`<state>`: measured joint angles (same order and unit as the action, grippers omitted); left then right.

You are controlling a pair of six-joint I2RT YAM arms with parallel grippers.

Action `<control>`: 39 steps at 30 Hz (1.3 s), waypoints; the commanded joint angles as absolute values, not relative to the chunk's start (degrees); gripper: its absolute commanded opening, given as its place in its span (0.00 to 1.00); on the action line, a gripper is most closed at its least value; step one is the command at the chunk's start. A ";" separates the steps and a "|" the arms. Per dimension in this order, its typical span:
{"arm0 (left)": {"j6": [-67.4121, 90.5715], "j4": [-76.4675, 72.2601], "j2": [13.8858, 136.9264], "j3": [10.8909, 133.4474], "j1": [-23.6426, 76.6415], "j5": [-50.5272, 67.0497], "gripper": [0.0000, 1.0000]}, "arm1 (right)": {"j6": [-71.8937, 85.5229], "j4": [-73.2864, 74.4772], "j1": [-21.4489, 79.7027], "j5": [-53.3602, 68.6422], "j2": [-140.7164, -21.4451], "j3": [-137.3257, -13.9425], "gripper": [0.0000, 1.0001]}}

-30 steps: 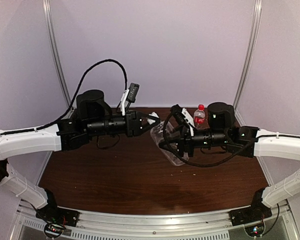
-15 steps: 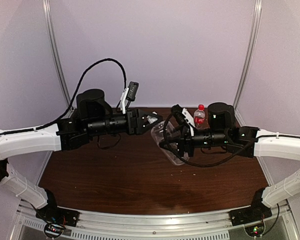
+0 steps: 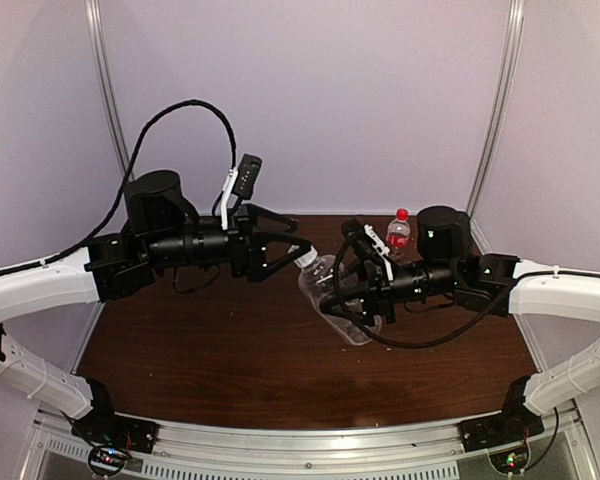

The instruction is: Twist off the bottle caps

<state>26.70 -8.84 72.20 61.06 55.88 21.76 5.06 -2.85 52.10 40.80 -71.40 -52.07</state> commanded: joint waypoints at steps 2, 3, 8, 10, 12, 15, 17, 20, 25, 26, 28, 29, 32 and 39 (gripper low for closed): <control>16.58 -9.49 71.77 61.57 54.43 33.86 0.87 | 5.22 -5.51 51.94 54.24 -72.34 -53.28 0.39; 15.89 -9.69 71.87 61.67 54.28 35.58 0.87 | 5.57 -5.84 51.94 55.77 -72.55 -53.41 0.39; 14.30 -11.62 73.24 62.50 54.05 43.59 0.84 | 7.47 -7.66 51.94 59.58 -73.07 -53.65 0.39; 14.11 -11.96 74.10 62.87 53.99 45.90 0.83 | 7.85 -7.86 51.90 60.09 -73.27 -53.90 0.39; 13.90 -12.14 75.19 63.29 54.02 47.87 0.80 | 8.18 -8.52 51.94 60.29 -73.38 -53.88 0.39; 14.12 -12.44 76.47 63.63 54.04 49.43 0.74 | 8.75 -9.11 51.94 60.53 -73.79 -54.08 0.39; 14.60 -13.15 76.88 63.48 54.04 49.96 0.69 | 8.74 -8.93 51.94 60.60 -74.13 -54.30 0.39; 14.92 -13.86 77.08 63.30 54.02 49.77 0.63 | 8.36 -8.55 51.90 60.16 -74.27 -54.23 0.39; 15.56 -15.19 76.36 62.24 54.03 49.11 0.60 | 8.12 -8.35 51.93 59.79 -74.29 -54.08 0.39; 15.57 -15.36 76.30 62.01 54.01 49.05 0.59 | 8.09 -8.39 51.94 59.58 -74.19 -53.95 0.39; 15.80 -15.43 76.29 61.75 53.99 48.88 0.56 | 8.21 -8.59 51.94 59.58 -74.27 -53.80 0.39; 15.91 -15.53 76.29 61.60 54.04 48.79 0.55 | 8.42 -8.69 51.94 59.54 -74.27 -53.79 0.39; 16.42 -16.24 76.20 60.88 54.05 48.58 0.49 | 8.28 -8.66 51.94 58.81 -73.95 -53.42 0.39; 20.13 -17.00 75.13 60.38 54.05 43.25 0.20 | 6.77 -4.75 51.93 50.56 -72.87 -54.17 0.38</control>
<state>17.12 -13.61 76.99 60.95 54.37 47.13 7.97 -6.61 52.10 57.19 -74.26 -52.31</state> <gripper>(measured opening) 0.292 0.514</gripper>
